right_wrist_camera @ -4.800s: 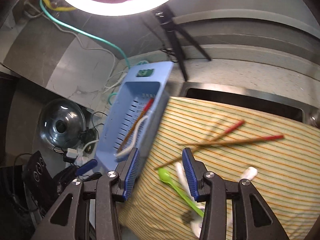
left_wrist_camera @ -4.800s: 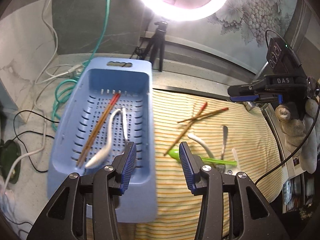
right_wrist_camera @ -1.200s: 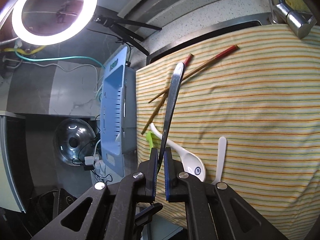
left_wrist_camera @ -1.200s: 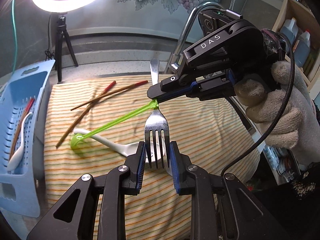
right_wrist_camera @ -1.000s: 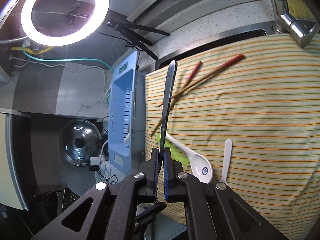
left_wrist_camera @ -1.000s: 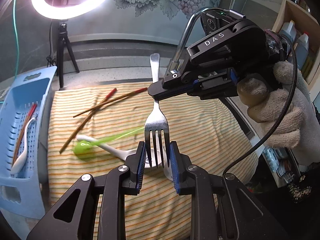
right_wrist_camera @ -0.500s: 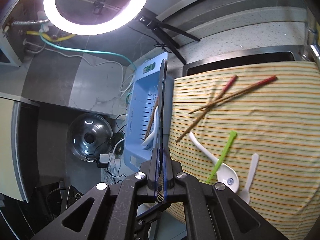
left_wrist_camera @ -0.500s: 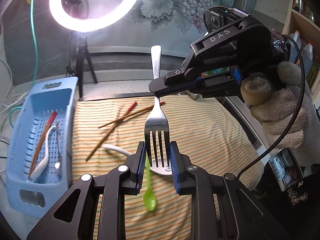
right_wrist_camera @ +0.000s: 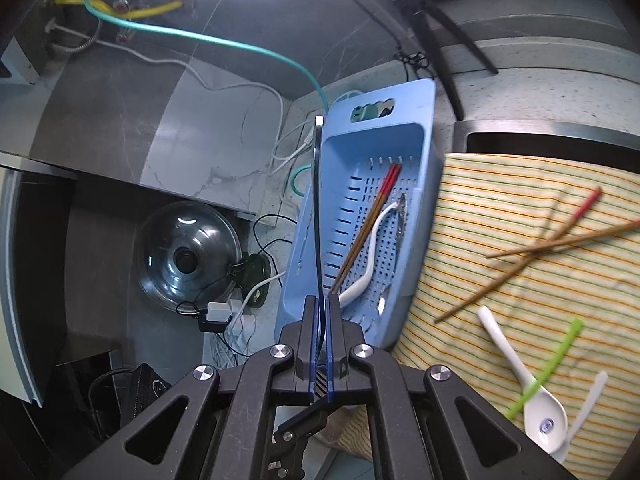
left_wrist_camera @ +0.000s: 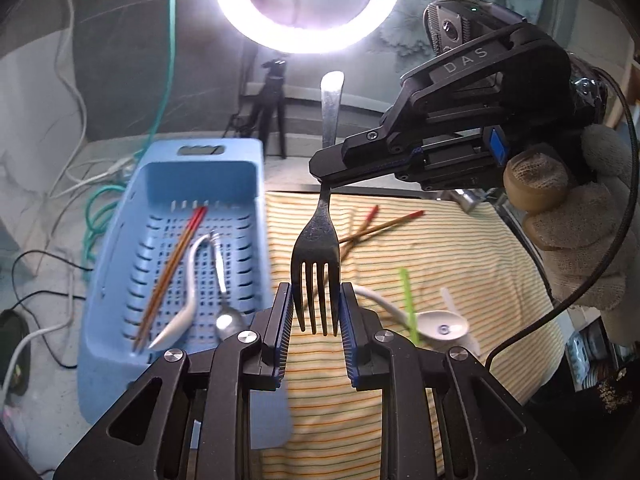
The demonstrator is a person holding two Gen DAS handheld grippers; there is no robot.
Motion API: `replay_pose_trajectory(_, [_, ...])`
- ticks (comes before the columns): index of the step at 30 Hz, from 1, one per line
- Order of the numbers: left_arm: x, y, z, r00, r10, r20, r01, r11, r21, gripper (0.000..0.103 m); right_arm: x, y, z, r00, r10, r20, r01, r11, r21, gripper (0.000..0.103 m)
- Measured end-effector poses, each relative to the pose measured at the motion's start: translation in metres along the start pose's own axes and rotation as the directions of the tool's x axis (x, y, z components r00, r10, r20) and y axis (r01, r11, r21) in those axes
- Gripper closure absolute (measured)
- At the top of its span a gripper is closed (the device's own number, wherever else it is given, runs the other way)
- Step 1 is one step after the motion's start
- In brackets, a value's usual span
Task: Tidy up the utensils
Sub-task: 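Carry the fork and silver spoon into the blue basket and open both tools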
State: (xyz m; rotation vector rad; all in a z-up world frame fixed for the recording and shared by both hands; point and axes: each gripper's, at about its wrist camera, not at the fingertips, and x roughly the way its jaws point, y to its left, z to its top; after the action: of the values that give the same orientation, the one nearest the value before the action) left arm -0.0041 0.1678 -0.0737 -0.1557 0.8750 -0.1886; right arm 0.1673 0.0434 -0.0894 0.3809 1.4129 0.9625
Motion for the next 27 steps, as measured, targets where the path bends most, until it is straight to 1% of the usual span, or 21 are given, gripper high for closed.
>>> replay_pose_trajectory(5, [0.015,0.030,-0.003,0.998,0.029,-0.048,-0.030,0.999,-0.024,0.082,0.037,0.005,0.014,0.999,-0.034,-0.032,0.034,0.999,-0.009,0.100])
replay_pose_trajectory(9, [0.030,0.049,-0.007,0.995,0.028,-0.094,-0.033,0.998,-0.054,0.082,0.068,0.006,0.022,0.994,-0.094,-0.055,0.092,0.995,-0.033,0.100])
replay_pose_trajectory(11, [0.037,0.055,-0.010,0.992,0.040,-0.117,-0.046,0.997,-0.055,0.082,0.079,0.004,0.025,0.991,-0.114,-0.068,0.111,0.993,-0.040,0.100])
replay_pose_trajectory(14, [0.046,0.062,-0.014,0.989,0.046,-0.144,-0.056,0.997,-0.062,0.082,0.095,0.006,0.027,0.984,-0.156,-0.083,0.150,0.985,-0.082,0.099])
replay_pose_trajectory(16, [0.049,0.065,-0.016,0.987,0.048,-0.156,-0.060,0.996,-0.068,0.082,0.102,0.005,0.028,0.980,-0.178,-0.088,0.170,0.981,-0.093,0.099])
replay_pose_trajectory(20, [0.049,0.067,-0.016,0.986,0.058,-0.158,-0.070,0.995,-0.069,0.082,0.110,0.002,0.030,0.977,-0.192,-0.093,0.183,0.978,-0.103,0.095])
replay_pose_trajectory(23, [0.048,0.070,-0.015,0.985,0.069,-0.158,-0.083,0.993,-0.080,0.082,0.113,0.002,0.031,0.975,-0.201,-0.097,0.189,0.975,-0.119,0.095])
replay_pose_trajectory(25, [0.049,0.073,-0.013,0.983,0.079,-0.164,-0.096,0.991,-0.097,0.079,0.115,0.003,0.031,0.973,-0.203,-0.112,0.188,0.974,-0.128,0.091])
replay_pose_trajectory(26, [0.050,0.074,-0.012,0.983,0.084,-0.163,-0.101,0.989,-0.105,0.071,0.115,0.004,0.030,0.973,-0.202,-0.112,0.186,0.973,-0.136,0.083])
replay_pose_trajectory(27, [0.050,0.075,-0.011,0.983,0.087,-0.160,-0.106,0.987,-0.117,0.068,0.113,0.006,0.030,0.973,-0.206,-0.107,0.189,0.971,-0.149,0.078])
